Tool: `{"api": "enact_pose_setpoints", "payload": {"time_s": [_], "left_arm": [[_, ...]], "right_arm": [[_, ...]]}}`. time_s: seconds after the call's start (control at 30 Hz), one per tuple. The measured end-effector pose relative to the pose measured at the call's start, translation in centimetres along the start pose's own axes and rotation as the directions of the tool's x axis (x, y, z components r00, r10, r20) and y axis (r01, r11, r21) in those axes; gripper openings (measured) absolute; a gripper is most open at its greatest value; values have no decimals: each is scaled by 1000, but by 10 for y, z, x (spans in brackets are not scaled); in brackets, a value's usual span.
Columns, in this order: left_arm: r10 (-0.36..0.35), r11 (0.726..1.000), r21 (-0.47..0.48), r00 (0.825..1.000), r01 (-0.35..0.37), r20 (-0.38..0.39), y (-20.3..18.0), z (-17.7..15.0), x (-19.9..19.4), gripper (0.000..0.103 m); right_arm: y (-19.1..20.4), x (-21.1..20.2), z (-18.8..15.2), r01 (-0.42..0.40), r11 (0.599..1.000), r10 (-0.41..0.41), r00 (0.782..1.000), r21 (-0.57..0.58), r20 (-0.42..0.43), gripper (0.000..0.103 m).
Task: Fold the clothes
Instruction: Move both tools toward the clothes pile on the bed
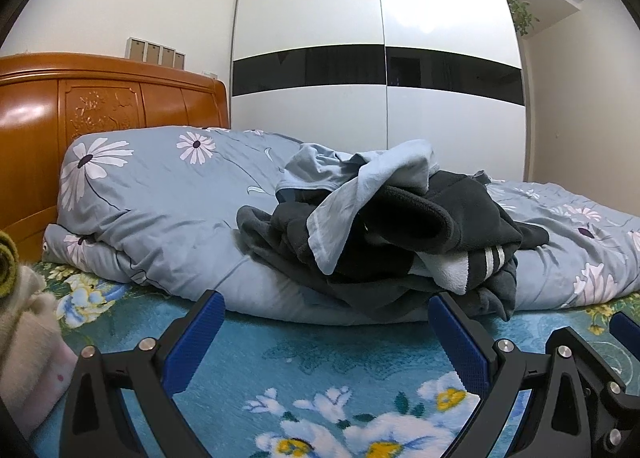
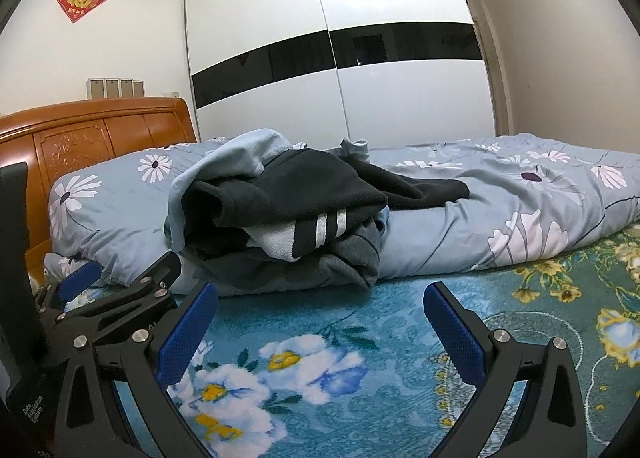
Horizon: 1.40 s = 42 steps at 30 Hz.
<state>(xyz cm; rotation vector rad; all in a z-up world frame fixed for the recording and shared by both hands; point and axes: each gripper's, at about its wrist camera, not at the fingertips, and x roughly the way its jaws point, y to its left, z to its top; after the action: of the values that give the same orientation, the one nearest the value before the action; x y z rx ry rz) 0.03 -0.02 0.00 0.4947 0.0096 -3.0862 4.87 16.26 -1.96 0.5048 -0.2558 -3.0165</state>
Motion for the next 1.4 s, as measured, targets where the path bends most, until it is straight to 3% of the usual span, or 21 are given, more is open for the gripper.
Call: {"api": "enact_pose_setpoints", "payload": {"time_s": [0.33,0.7,0.87,1.0,1.1,1.2,1.27,1.4], "left_arm": [[-6,1000,-3,1000,6,-3,1,2,-2,103],[-29,1000,-12,999,29,-23,2,-1,1,103],[-20,1000,18,1000,19,15,1,-8,0,103],[9,997,82,999,-12,43,-2,-8,-6,103],[33,993,113,999,-37,41,4,-4,-9,103],[40,994,105,999,-40,1,13,-3,-5,103],[19,999,39,999,-17,-41,21,-7,-2,103],[-29,1000,-16,989,27,-146,31,-9,2,103]], "right_arm": [[1,-4,0,3,1000,-3,1000,-1,24,103],[0,3,-2,-27,999,28,999,17,-39,103],[2,9,6,-39,999,37,998,-35,-46,103],[5,23,41,-84,992,76,994,-94,-77,103],[5,42,87,-173,983,165,980,-61,-114,103],[11,69,131,-261,965,258,956,-3,-142,103],[18,93,154,-295,955,292,937,18,-191,103],[44,145,180,-233,971,202,923,-58,-326,103]]}}
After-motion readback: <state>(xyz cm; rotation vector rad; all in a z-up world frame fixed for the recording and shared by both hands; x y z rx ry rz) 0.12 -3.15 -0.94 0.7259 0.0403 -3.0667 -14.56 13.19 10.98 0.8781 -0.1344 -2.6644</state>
